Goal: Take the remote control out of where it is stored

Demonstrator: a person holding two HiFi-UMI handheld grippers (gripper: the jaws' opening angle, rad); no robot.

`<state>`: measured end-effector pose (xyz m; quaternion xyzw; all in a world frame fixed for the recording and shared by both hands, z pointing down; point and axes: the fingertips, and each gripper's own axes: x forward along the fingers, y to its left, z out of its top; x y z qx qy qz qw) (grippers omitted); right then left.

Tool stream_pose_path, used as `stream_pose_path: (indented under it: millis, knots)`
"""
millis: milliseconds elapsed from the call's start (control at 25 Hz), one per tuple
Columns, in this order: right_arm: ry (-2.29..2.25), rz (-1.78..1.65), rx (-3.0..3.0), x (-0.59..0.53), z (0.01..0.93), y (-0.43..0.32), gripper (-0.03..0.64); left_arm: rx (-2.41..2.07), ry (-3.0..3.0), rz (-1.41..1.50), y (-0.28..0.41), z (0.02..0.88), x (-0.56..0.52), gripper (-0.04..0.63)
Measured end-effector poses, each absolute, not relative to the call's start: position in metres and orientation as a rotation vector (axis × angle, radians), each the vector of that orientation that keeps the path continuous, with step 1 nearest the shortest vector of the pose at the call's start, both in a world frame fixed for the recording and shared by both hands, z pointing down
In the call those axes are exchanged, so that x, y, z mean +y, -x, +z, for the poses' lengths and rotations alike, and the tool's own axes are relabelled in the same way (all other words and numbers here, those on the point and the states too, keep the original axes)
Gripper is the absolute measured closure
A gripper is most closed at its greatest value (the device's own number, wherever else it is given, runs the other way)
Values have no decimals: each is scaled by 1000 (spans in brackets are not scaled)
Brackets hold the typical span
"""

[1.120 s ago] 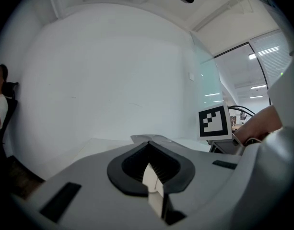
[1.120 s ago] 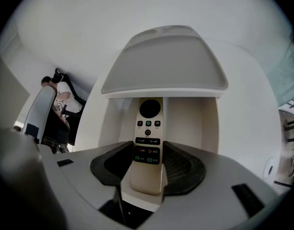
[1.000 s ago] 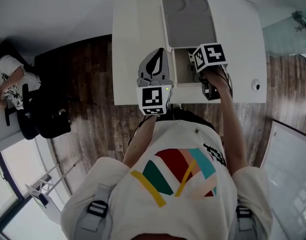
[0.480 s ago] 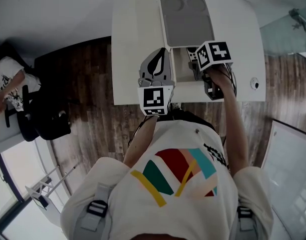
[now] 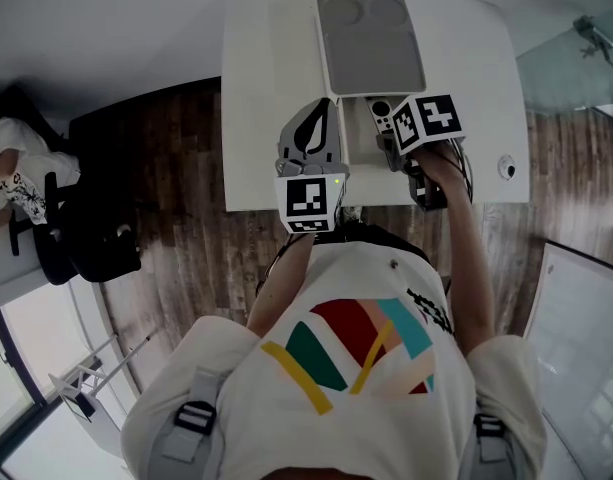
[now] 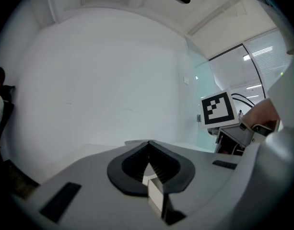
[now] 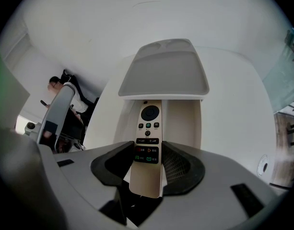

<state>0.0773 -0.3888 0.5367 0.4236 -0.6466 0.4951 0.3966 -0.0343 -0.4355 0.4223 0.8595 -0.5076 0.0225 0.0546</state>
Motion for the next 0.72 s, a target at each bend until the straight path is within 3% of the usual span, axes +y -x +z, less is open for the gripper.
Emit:
stream_pose_path:
  millis: [720]
  knots:
    - [-1260, 1243, -1946, -383, 483, -76, 430, -1556, -2594, 93, 28, 407, -432, 592]
